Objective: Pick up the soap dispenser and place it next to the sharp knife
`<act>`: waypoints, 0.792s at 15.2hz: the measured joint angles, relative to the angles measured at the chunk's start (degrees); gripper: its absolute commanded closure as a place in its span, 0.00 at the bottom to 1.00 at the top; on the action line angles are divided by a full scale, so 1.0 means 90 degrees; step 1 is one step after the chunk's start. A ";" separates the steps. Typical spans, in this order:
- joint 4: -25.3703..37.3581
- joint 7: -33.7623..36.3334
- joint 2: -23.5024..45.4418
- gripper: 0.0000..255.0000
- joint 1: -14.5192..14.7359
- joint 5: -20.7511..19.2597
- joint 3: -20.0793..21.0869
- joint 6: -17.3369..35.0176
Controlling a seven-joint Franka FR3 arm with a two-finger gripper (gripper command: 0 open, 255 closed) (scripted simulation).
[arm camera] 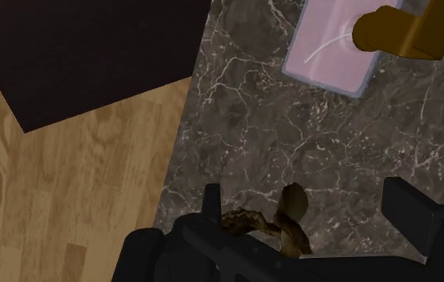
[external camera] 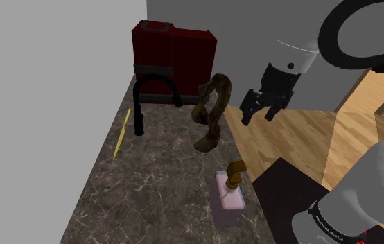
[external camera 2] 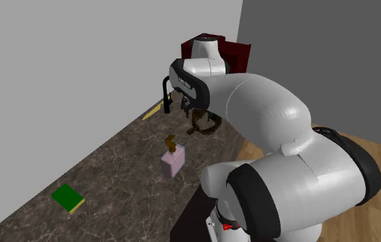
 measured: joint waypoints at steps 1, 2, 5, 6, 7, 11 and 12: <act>-0.0109 0.0158 0.0059 0.00 0.0036 0.0091 0.0147 0.0148; -0.0176 0.0316 0.0157 0.00 0.0066 0.0176 0.0293 0.0292; -0.0446 0.0780 0.0378 0.00 0.0173 0.0442 0.0723 0.0714; -0.0473 0.0946 0.0583 0.00 0.0188 0.0531 0.0898 0.0927; -0.0508 0.1105 0.0750 0.00 0.0206 0.0610 0.1055 0.1107; -0.0626 0.1760 0.1395 0.00 0.0281 0.0904 0.1697 0.1800; -0.0676 0.1807 0.1484 0.00 0.0277 0.0931 0.1758 0.1928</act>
